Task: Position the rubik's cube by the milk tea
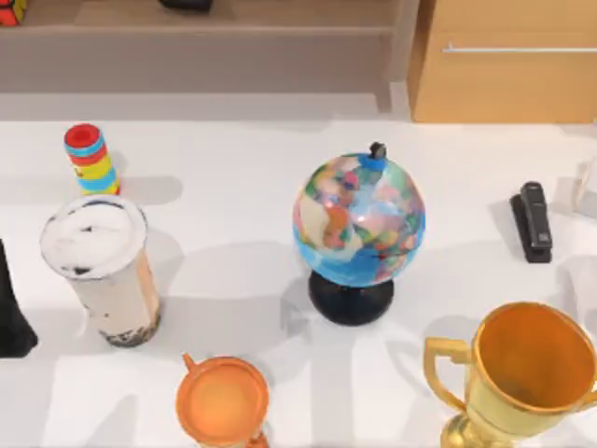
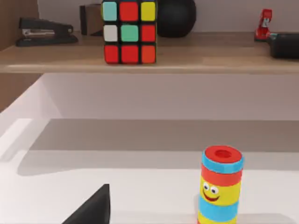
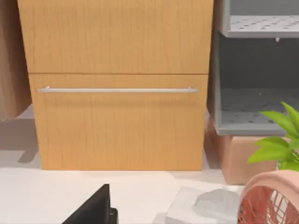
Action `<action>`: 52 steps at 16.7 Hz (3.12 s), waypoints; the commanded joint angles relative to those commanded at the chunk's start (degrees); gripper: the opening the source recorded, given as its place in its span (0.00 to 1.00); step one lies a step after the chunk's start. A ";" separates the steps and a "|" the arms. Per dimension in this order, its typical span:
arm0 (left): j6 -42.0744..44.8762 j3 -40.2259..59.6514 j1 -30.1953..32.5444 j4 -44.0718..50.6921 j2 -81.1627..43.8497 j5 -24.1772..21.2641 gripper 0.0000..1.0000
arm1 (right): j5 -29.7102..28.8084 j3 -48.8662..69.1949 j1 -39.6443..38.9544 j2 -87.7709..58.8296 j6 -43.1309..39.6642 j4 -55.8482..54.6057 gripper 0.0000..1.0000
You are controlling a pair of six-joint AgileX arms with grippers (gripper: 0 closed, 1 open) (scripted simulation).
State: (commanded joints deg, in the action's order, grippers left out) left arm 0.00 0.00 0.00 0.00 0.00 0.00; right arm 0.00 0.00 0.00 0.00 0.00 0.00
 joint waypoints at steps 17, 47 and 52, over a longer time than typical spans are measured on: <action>0.61 29.11 -5.39 -36.62 -62.58 -6.60 1.00 | 0.00 0.00 0.00 0.00 0.00 0.00 1.00; 0.78 64.70 -7.44 -55.67 -120.50 -9.96 1.00 | 0.00 0.00 0.00 0.00 0.00 0.00 1.00; 0.78 64.70 -7.44 -55.67 -120.50 -9.96 0.77 | 0.00 0.00 0.00 0.00 0.00 0.00 1.00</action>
State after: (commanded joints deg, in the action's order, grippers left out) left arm 0.78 64.70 -7.44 -55.67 -120.50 -9.96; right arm 0.00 0.00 0.00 0.00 0.00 0.00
